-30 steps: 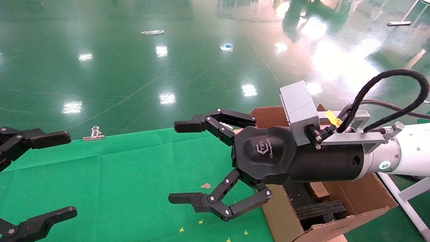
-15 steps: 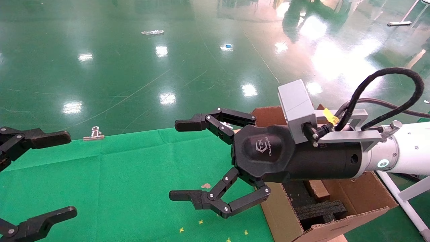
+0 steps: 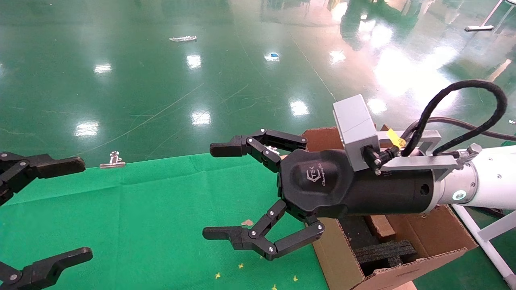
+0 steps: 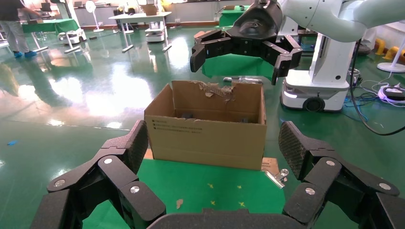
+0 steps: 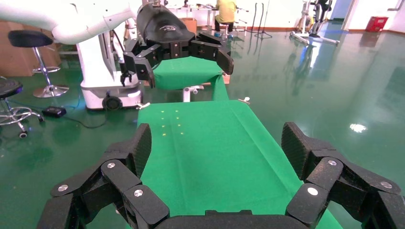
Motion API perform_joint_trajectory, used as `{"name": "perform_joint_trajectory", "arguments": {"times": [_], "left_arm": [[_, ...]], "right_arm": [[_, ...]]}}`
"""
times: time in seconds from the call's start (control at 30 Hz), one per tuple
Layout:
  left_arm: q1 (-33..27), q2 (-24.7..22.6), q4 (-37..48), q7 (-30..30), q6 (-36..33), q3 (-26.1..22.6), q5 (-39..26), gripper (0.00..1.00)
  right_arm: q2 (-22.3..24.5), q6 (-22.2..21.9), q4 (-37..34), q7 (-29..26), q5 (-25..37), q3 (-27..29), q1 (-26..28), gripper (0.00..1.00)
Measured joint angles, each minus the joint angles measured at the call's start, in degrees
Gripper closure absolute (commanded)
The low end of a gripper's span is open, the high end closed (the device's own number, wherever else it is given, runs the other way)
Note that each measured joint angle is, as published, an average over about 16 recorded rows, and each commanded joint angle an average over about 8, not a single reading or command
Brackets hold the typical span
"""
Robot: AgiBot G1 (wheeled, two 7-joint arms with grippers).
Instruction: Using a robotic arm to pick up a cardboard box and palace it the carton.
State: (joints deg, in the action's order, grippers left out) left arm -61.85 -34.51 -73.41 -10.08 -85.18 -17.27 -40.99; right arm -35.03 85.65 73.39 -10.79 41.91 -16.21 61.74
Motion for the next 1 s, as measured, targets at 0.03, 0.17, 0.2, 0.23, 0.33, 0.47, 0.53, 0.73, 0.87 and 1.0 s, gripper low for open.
{"name": "perform_joint_trajectory", "arguments": {"times": [0.03,0.17,0.2,0.23,0.33,0.47,0.53,0.73,0.87,1.0], "left_arm": [[0.0,0.0,0.0,0.0,0.0,0.0,0.0,0.0],[0.0,0.0,0.0,0.0,0.0,0.0,0.0,0.0],[0.0,0.0,0.0,0.0,0.0,0.0,0.0,0.0],[0.0,0.0,0.0,0.0,0.0,0.0,0.0,0.0],[0.0,0.0,0.0,0.0,0.0,0.0,0.0,0.0],[0.0,0.0,0.0,0.0,0.0,0.0,0.0,0.0],[0.0,0.0,0.0,0.0,0.0,0.0,0.0,0.0],[0.0,0.0,0.0,0.0,0.0,0.0,0.0,0.0],[0.0,0.0,0.0,0.0,0.0,0.0,0.0,0.0],[0.0,0.0,0.0,0.0,0.0,0.0,0.0,0.0]], "right_arm": [[0.0,0.0,-0.01,0.0,0.0,-0.01,0.01,0.0],[0.0,-0.02,-0.02,-0.01,0.02,-0.02,0.02,0.0],[0.0,-0.02,-0.03,-0.01,0.02,-0.03,0.03,0.0],[0.0,-0.02,-0.03,-0.01,0.02,-0.03,0.03,0.0],[0.0,-0.03,-0.04,-0.02,0.03,-0.04,0.04,0.0],[0.0,-0.04,-0.06,-0.02,0.04,-0.06,0.05,0.0],[0.0,-0.04,-0.07,-0.02,0.04,-0.07,0.06,0.0],[0.0,-0.04,-0.08,-0.02,0.05,-0.08,0.08,0.0],[0.0,-0.04,-0.09,-0.02,0.05,-0.09,0.09,0.0],[0.0,-0.04,-0.09,-0.02,0.05,-0.09,0.1,0.0]]}}
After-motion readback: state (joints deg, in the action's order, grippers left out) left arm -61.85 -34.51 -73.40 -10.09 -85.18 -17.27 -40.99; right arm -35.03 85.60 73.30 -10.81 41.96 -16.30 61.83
